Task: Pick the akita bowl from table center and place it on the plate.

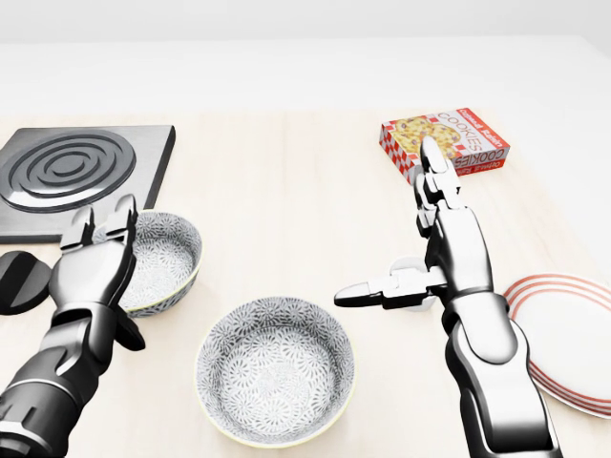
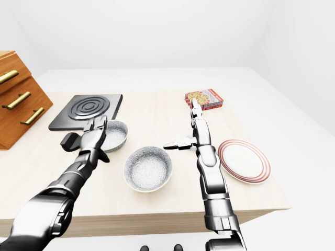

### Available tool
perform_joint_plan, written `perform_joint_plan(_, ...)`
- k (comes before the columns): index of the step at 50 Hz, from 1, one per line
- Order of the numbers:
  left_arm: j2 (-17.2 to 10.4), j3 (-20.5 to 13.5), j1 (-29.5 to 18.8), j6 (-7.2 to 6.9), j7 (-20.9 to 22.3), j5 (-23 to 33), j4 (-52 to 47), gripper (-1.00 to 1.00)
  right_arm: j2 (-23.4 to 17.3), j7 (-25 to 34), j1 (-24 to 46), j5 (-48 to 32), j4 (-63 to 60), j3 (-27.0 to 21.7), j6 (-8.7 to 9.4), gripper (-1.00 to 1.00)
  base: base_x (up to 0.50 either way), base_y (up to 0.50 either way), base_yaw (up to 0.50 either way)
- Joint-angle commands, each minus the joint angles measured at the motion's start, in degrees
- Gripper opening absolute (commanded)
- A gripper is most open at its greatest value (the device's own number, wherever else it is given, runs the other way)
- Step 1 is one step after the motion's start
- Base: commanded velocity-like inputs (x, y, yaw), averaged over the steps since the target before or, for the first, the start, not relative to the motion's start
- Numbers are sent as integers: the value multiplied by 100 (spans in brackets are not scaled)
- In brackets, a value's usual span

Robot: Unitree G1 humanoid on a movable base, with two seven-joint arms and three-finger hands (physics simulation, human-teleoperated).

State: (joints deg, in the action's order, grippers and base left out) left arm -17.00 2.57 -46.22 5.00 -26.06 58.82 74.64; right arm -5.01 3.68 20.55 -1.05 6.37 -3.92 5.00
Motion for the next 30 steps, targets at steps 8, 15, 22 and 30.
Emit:
perform_joint_plan(8,275,45,60,0,115,-1,232,100,-39,27,2,-23,-32,-31,0,100,0,0,0)
perform_joint_plan(15,307,-1,103,0,203,-29,287,56,-41,23,27,-28,-42,-34,0,100,0,0,0)
perform_joint_plan(22,253,-45,186,0,145,-78,296,-100,-25,6,52,-45,-7,-14,0,100,0,0,0)
perform_joint_plan(30,198,-69,180,0,83,-161,281,-100,-25,44,-30,-45,-74,-12,0,100,0,0,0)
